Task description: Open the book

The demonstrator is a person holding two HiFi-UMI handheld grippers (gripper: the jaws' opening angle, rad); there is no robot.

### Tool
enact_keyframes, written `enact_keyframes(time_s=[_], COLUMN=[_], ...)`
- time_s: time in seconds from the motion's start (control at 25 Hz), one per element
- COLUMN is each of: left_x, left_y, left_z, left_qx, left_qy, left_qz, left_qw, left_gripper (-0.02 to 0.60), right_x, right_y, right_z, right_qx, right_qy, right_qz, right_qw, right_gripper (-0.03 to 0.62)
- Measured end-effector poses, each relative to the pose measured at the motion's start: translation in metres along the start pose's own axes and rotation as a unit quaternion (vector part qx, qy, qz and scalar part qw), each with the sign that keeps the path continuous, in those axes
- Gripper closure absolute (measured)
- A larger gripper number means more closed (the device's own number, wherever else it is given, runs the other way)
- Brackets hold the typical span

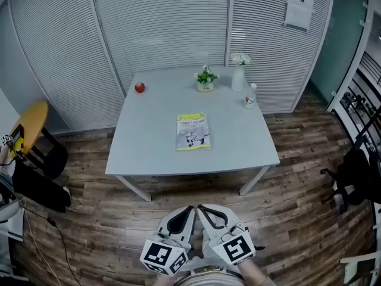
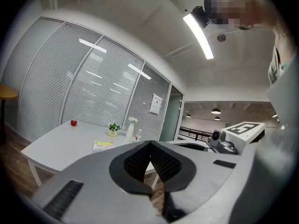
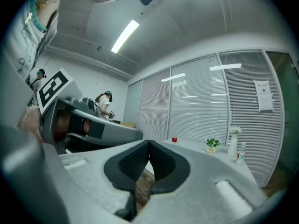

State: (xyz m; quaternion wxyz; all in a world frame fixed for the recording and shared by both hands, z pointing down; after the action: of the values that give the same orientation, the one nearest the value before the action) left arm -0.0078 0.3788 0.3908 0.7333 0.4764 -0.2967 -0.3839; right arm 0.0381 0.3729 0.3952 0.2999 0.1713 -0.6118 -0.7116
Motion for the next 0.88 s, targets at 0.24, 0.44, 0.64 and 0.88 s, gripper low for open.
enact_keyframes(time_s=[0.24,0.44,0.64,0.88], left_x=[0.028,0.054,0.088,0.123], left_y=[-0.021,-0.025,-0.035,-0.044], left_z=[0.031,0.049,0.062,0.077], left_qx=[0.001,-0.004,-0.01,0.0], left_qy=[-0.014,-0.016,-0.018,-0.033], left_qz=[0.002,0.007,0.006,0.01], left_qw=[0.9999,0.9998,0.9998,0.9994], left_gripper=[0.583,0.583,0.583,0.583], right_x=[0.039,0.06,0.082,0.105], right_y=[-0.005,-0.005,-0.005,-0.003], right_z=[-0.029,-0.053,-0.083,-0.119], right_qx=[-0.002,0.0,0.0,0.006], right_qy=[-0.008,-0.016,-0.025,-0.032], right_qz=[0.0,0.003,0.003,-0.001], right_qw=[1.0,1.0,1.0,0.999], right_gripper=[0.591,0.591,0.591,0.591])
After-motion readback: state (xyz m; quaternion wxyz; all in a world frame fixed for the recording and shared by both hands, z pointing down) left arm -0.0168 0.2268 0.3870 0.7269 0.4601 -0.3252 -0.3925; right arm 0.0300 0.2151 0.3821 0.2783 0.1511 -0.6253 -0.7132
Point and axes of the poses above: the fingertips, and each gripper's own axes: x forward along the fingers, z to its left, y out of its underside, the point moved 3 cm from there along -x, backward along the fingers, and after that the axes turned 4 degrees about -x, right-handed, at the moved point
